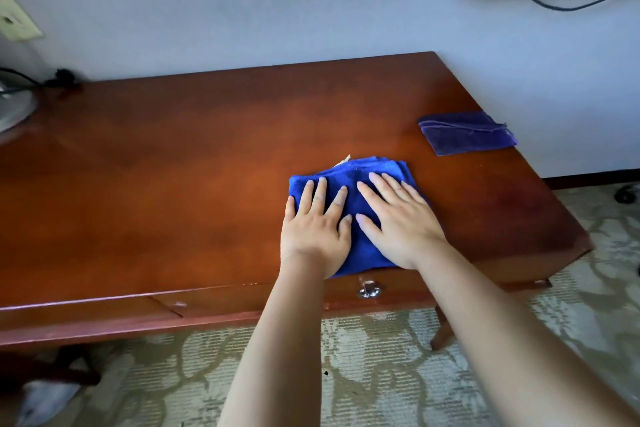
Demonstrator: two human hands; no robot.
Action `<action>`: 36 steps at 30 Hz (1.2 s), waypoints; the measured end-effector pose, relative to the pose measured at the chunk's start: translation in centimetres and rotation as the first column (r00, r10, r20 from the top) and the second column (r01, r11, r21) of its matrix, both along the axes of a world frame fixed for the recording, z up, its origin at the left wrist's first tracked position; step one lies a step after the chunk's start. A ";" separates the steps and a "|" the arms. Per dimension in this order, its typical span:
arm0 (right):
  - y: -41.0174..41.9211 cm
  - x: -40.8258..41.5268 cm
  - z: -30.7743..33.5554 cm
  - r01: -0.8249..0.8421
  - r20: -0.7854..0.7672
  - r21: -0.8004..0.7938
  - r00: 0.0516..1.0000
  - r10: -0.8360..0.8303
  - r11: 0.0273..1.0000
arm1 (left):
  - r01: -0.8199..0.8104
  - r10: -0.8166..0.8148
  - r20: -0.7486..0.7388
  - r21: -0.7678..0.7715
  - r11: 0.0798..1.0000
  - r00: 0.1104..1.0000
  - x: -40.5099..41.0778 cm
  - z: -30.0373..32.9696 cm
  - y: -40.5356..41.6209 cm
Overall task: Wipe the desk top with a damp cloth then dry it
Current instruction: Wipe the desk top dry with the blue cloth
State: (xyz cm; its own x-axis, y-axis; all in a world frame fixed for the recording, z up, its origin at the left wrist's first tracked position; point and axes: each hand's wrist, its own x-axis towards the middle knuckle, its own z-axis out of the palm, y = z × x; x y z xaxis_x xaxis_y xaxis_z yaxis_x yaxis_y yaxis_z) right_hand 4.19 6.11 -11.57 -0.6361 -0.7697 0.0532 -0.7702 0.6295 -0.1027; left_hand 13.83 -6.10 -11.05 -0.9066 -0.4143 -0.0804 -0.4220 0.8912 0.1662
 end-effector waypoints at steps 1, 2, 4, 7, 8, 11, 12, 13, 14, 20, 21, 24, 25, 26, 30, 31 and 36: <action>-0.6 -0.7 0.1 0.000 -0.002 -0.003 1.000 0.000 1.000 | 0.000 0.000 -0.001 0.001 1.000 1.000 -0.7 0.0 -0.6; -1.1 -1.3 0.1 0.000 -0.005 -0.005 1.000 0.000 1.000 | -0.003 0.003 -0.004 0.000 1.000 1.000 -1.4 0.0 -1.1; -2.4 -2.9 0.1 0.004 0.000 -0.007 1.000 -0.004 1.000 | -0.003 0.003 -0.013 -0.001 1.000 1.000 -3.0 -0.1 -2.5; -4.1 -5.3 0.0 0.011 -0.003 0.002 1.000 -0.011 1.000 | 0.001 -0.001 -0.014 -0.006 1.000 1.000 -5.6 -0.1 -4.3; -4.7 -6.2 0.0 0.015 -0.006 0.004 1.000 -0.015 1.000 | 0.007 -0.007 -0.014 -0.008 1.000 1.000 -6.6 -0.1 -5.0; -6.4 -8.5 0.2 0.026 -0.009 0.018 1.000 -0.026 0.999 | 0.019 -0.020 -0.015 -0.009 1.000 1.000 -9.0 -0.1 -6.7; -6.9 -9.2 0.3 0.028 -0.010 0.024 1.000 -0.028 0.999 | 0.018 -0.018 -0.016 -0.008 1.000 1.000 -9.7 -0.1 -7.2; -7.5 -10.0 0.3 0.030 -0.011 0.026 0.999 -0.030 0.999 | 0.017 -0.017 -0.019 -0.005 1.000 1.000 -10.5 -0.1 -7.7; -7.9 -10.7 0.3 0.033 -0.010 0.028 0.999 -0.032 0.999 | 0.018 -0.018 -0.019 -0.003 1.000 1.000 -11.2 -0.1 -8.2; -8.9 -12.2 0.3 0.053 -0.008 0.042 0.999 -0.053 0.998 | 0.036 -0.036 -0.003 -0.019 0.999 0.999 -12.9 -0.2 -9.4; -8.7 -12.0 0.4 0.057 -0.001 0.045 0.998 -0.057 0.997 | 0.039 -0.039 0.000 -0.021 0.999 0.999 -12.8 -0.2 -9.2; -8.1 -10.9 0.5 0.074 0.019 0.041 0.997 -0.075 0.996 | 0.040 -0.040 0.005 -0.027 0.999 0.999 -11.8 -0.1 -8.6; -7.7 -10.4 0.5 0.073 0.025 0.041 0.997 -0.074 0.996 | 0.039 -0.039 0.005 -0.026 0.999 0.999 -11.3 -0.1 -8.2; -7.2 -9.8 0.5 0.066 0.028 0.044 0.997 -0.068 0.997 | 0.035 -0.035 0.003 -0.025 0.999 0.999 -10.6 0.0 -7.7; -4.9 -7.0 0.6 0.038 0.040 0.038 0.998 -0.040 0.999 | 0.008 -0.008 -0.003 -0.012 1.000 1.000 -7.4 0.1 -5.0; -4.2 -6.2 0.6 0.031 0.041 0.033 0.999 -0.032 0.999 | 0.000 0.000 -0.005 -0.012 1.000 1.000 -6.4 0.1 -4.2; -1.3 -2.9 0.4 0.013 0.049 0.015 0.999 -0.013 1.000 | -0.030 0.030 -0.007 -0.016 0.999 1.000 -3.1 -0.1 -1.3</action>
